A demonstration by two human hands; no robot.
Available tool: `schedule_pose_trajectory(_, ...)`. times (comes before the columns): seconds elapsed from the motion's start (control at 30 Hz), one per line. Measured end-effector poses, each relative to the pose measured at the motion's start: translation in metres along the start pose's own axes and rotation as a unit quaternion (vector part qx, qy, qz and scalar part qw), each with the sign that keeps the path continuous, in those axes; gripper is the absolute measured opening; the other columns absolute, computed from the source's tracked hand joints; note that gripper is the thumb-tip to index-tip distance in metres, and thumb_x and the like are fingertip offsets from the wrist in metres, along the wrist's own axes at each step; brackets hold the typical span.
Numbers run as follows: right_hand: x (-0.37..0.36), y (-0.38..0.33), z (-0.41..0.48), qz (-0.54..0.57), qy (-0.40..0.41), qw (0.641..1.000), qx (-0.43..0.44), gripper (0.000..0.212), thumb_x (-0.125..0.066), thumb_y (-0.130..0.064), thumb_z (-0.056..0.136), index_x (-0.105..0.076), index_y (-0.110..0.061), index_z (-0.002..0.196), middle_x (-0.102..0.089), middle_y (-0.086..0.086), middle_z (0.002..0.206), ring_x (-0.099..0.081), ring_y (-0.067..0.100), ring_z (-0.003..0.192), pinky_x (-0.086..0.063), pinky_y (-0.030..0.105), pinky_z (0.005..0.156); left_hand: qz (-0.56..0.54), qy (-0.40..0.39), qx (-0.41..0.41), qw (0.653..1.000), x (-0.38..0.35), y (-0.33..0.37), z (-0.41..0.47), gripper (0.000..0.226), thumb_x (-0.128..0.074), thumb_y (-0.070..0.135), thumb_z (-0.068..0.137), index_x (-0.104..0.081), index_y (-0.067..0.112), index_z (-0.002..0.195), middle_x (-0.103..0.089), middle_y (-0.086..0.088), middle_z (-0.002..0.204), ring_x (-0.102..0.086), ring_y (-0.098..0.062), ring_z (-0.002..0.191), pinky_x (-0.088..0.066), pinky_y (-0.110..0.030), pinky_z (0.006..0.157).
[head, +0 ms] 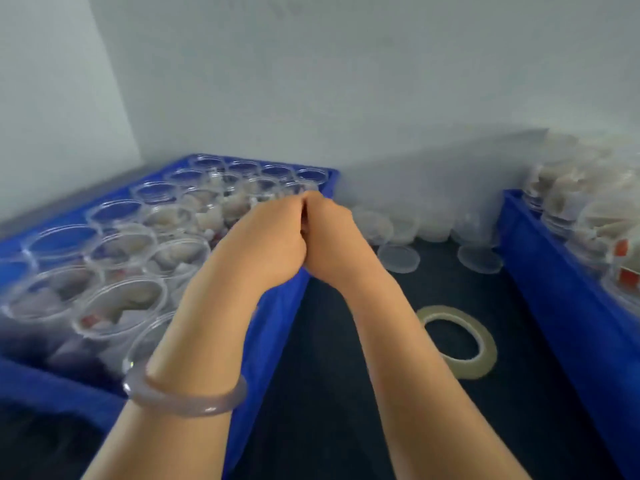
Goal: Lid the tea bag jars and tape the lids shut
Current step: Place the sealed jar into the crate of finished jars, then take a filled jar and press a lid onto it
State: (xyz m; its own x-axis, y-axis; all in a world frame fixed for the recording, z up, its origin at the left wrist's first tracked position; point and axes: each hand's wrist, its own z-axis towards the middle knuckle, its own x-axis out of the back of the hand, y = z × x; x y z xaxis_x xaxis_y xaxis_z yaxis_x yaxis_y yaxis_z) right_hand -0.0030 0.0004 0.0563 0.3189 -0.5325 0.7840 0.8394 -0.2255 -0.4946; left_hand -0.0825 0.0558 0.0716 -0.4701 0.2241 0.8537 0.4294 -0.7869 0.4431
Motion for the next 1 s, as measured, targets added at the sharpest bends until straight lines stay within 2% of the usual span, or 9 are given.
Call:
schedule_pose_trajectory(0.2, -0.059, -0.019, 0.024, -0.112, -0.171, 0.978, 0.037, 0.016, -0.051, -0.007, 0.088, -0.054, -0.006, 0.104, -0.061, 0.014, 0.107, -0.059, 0.034, 0.099, -0.045, 0.04, 0.074, 0.191, -0.159, 0.142, 0.958, 0.006, -0.046, -0.018, 0.025, -0.048, 0.004, 0.088, -0.056, 0.004, 0.113, -0.059, -0.014, 0.102, -0.051, -0.025, 0.085, -0.038, -0.031, 0.071)
schedule_pose_trajectory(0.4, -0.051, -0.025, 0.019, -0.085, -0.072, 0.993, 0.033, 0.008, -0.049, -0.008, 0.089, -0.053, -0.013, 0.084, -0.061, 0.011, 0.094, -0.06, 0.032, 0.091, -0.045, 0.036, 0.069, 0.147, -0.105, 0.14, 0.974, 0.014, -0.041, -0.019, 0.024, -0.046, 0.005, 0.09, -0.053, 0.01, 0.113, -0.054, -0.008, 0.095, -0.052, -0.029, 0.101, -0.045, -0.041, 0.089)
schedule_pose_trajectory(0.53, 0.004, -0.041, 0.018, -0.074, 0.096, 0.99, 0.067, 0.023, -0.046, -0.007, 0.078, -0.064, -0.012, 0.092, -0.067, 0.007, 0.094, -0.058, 0.03, 0.084, -0.047, 0.033, 0.07, 0.062, 0.069, 0.021, 0.995, 0.052, -0.025, -0.025, 0.034, -0.047, 0.011, 0.091, -0.055, 0.024, 0.122, -0.055, -0.001, 0.124, -0.047, -0.024, 0.119, -0.042, -0.045, 0.094)
schedule_pose_trajectory(0.6, 0.041, -0.038, 0.014, -0.052, 0.212, 0.974, 0.066, 0.036, -0.045, -0.006, 0.073, -0.07, -0.013, 0.097, -0.07, 0.008, 0.091, -0.062, 0.031, 0.085, -0.049, 0.033, 0.07, -0.012, 0.217, -0.063, 0.974, 0.055, -0.003, -0.022, 0.036, -0.046, 0.014, 0.091, -0.055, 0.03, 0.122, -0.053, 0.012, 0.121, -0.047, -0.009, 0.113, -0.04, -0.029, 0.085)
schedule_pose_trajectory(0.67, 0.071, -0.019, 0.002, -0.041, 0.279, 0.959, 0.017, 0.037, -0.046, -0.008, 0.075, -0.072, -0.014, 0.101, -0.071, 0.007, 0.094, -0.064, 0.027, 0.09, -0.046, 0.019, 0.069, -0.125, 0.292, -0.106, 0.942, 0.035, 0.022, -0.01, 0.043, -0.047, 0.017, 0.089, -0.05, 0.033, 0.128, -0.05, 0.02, 0.123, -0.046, 0.001, 0.114, -0.036, -0.015, 0.083)
schedule_pose_trajectory(0.7, 0.08, -0.005, -0.006, -0.035, 0.279, 0.959, -0.026, 0.035, -0.048, -0.008, 0.078, -0.072, -0.015, 0.103, -0.071, 0.008, 0.098, -0.064, 0.026, 0.093, -0.045, 0.015, 0.07, -0.197, 0.294, -0.096, 0.93, 0.016, 0.031, -0.003, 0.044, -0.048, 0.017, 0.089, -0.049, 0.03, 0.13, -0.05, 0.019, 0.125, -0.047, 0.001, 0.116, -0.037, -0.013, 0.086)
schedule_pose_trajectory(0.77, 0.077, 0.029, -0.019, -0.036, 0.232, 0.967, -0.099, 0.026, -0.049, -0.006, 0.081, -0.072, -0.011, 0.091, -0.07, 0.011, 0.092, -0.062, 0.03, 0.088, -0.05, 0.03, 0.077, -0.351, 0.247, -0.028, 0.903, -0.032, 0.041, 0.01, 0.034, -0.052, 0.02, 0.093, -0.052, 0.025, 0.127, -0.056, 0.013, 0.121, -0.052, -0.003, 0.113, -0.042, -0.017, 0.092)
schedule_pose_trajectory(0.87, 0.043, 0.074, -0.038, -0.083, 0.147, 0.971, -0.172, 0.022, -0.047, -0.005, 0.084, -0.049, -0.01, 0.062, -0.05, 0.006, 0.062, -0.044, 0.028, 0.065, -0.039, 0.038, 0.059, -0.485, 0.176, 0.062, 0.854, -0.109, 0.04, 0.015, 0.027, -0.043, 0.03, 0.1, -0.064, 0.014, 0.098, -0.066, 0.003, 0.095, -0.062, -0.011, 0.093, -0.05, -0.035, 0.089)
schedule_pose_trajectory(1.0, 0.011, 0.128, -0.049, -0.029, 0.1, 0.973, -0.205, 0.014, -0.053, -0.016, 0.089, -0.066, -0.019, 0.089, -0.064, -0.003, 0.08, -0.061, 0.02, 0.076, -0.047, 0.031, 0.067, -0.509, 0.184, 0.101, 0.835, -0.171, 0.027, 0.021, 0.034, -0.038, 0.034, 0.101, -0.065, 0.025, 0.083, -0.069, 0.005, 0.084, -0.065, -0.009, 0.084, -0.052, -0.033, 0.077)
